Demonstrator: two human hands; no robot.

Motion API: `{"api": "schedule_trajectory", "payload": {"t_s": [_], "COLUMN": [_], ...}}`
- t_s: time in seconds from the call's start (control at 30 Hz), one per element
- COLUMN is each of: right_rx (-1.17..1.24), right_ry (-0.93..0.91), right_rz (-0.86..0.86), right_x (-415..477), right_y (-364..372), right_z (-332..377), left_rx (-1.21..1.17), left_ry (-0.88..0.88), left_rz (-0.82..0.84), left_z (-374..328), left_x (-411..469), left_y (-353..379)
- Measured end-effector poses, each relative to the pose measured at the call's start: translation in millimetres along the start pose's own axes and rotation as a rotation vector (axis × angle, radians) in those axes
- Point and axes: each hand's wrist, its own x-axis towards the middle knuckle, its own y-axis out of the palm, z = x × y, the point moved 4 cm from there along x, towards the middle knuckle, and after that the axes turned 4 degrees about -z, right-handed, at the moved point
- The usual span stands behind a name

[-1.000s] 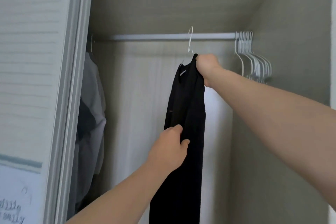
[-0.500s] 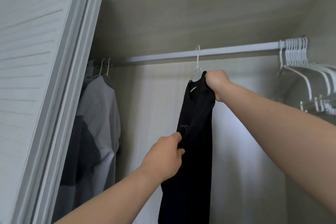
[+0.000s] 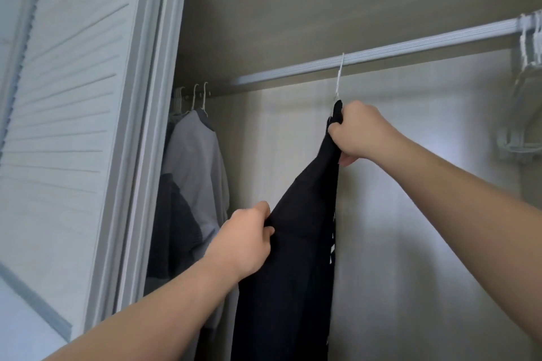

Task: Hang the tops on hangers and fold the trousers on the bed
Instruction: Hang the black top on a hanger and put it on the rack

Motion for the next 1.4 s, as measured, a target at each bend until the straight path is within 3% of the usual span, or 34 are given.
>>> {"api": "schedule_trajectory", "payload": {"t_s": [0.37, 0.93, 1.17, 1.4], "right_rx": [0.339, 0.52, 0.58, 0.646], "right_ry": [-0.114, -0.233, -0.276, -0.398], "right_rz": [0.061, 0.208, 0.258, 0.216], "right_x": [52.2, 121.0, 106.6, 35.6], "right_y": [101.9, 272.7, 276.7, 223.7], "right_z": [27.8, 89.6, 80.4, 73.6], "left_rx": [0.194, 0.292, 0.356, 0.309], "left_ry": [-0.157, -0.392, -0.339, -0.075], "left_rz": [-0.094, -0.059, -0.051, -0.137], "left_z": [37.5, 78.5, 72.0, 37.2], "left_x": [5.4, 43.5, 47.0, 10.5], "left_y": [-49.1, -48.2, -54.8, -78.9]}}
